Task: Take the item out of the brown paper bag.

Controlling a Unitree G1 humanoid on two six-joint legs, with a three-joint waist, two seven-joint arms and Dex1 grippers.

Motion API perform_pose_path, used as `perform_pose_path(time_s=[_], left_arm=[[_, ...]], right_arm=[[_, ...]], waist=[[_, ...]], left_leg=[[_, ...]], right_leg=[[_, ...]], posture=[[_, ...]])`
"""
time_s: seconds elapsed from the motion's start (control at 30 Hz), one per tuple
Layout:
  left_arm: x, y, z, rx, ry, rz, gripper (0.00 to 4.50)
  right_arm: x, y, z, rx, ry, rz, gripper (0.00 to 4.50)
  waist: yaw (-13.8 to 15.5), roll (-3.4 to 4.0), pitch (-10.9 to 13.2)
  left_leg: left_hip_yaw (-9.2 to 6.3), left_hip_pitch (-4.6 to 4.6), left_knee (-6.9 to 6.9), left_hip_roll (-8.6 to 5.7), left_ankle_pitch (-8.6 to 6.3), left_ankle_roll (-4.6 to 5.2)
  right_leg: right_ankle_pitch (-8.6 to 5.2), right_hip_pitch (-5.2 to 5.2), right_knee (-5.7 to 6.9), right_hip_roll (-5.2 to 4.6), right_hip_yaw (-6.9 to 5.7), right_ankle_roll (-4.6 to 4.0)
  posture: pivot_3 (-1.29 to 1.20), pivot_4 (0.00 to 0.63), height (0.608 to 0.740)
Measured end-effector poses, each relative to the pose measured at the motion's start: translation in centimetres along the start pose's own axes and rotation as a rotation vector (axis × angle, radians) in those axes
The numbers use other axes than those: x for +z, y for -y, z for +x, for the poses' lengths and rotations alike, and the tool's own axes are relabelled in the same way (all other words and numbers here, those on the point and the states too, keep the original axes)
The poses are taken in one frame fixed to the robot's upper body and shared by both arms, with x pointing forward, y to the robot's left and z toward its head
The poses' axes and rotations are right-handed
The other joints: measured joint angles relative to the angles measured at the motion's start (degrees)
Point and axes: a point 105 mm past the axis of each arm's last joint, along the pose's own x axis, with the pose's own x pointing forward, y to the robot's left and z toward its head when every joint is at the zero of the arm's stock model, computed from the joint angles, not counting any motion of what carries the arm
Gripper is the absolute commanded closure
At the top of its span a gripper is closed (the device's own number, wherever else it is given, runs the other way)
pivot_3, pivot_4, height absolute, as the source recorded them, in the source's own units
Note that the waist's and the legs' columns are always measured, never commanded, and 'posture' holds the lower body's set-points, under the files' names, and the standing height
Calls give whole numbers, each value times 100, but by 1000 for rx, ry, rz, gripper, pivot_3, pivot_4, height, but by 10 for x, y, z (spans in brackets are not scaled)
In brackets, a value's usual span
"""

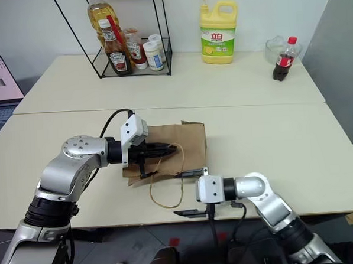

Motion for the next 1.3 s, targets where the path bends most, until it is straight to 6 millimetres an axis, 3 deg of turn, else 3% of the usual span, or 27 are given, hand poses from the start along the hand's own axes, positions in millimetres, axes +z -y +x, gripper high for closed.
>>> perform_pose_path(time_s=[0.07,0.43,0.6,0.77,0.97,1.13,1.3], left_arm=[[0,0,0,1,0,0,4500],[3,-4,-1,27,3,6,4500],[9,-10,-3,56,8,2,4500],[26,-25,-4,99,32,-19,4500],[54,-53,-11,212,79,-39,4500],[65,-66,-11,260,115,-95,4500],[89,-88,-25,353,187,-108,4500]], right_arm=[[-1,2,5,-2,8,1,595],[-8,3,10,1,13,29,4479],[-9,4,9,9,3,27,4479],[-37,-2,6,64,-130,17,4479],[-38,-2,10,106,-173,-113,4479],[-41,-1,9,122,-207,-153,4479],[-42,-1,6,123,-221,-158,4479]], waist=[[4,0,0],[1,0,0],[0,0,0],[6,0,0],[-19,-1,-2],[-4,-3,-2],[10,-5,-4]], left_leg=[[0,0,0,0,0,0],[0,1,0,0,-2,4],[0,1,0,0,-3,6],[-1,1,0,-1,-6,11],[-1,11,-1,0,-1,2],[-3,31,0,-1,-1,1],[-2,40,0,-2,-1,2]], right_leg=[[0,0,0,0,-1,0],[0,0,1,0,0,0],[0,0,1,0,0,0],[0,1,1,0,-2,0],[0,8,1,0,-1,0],[0,32,-1,0,-3,1],[0,45,-7,-2,-3,1]], posture=[[0,150,740],[0,150,740],[0,150,740],[0,150,740],[0,150,740],[0,150,740],[0,150,740]])
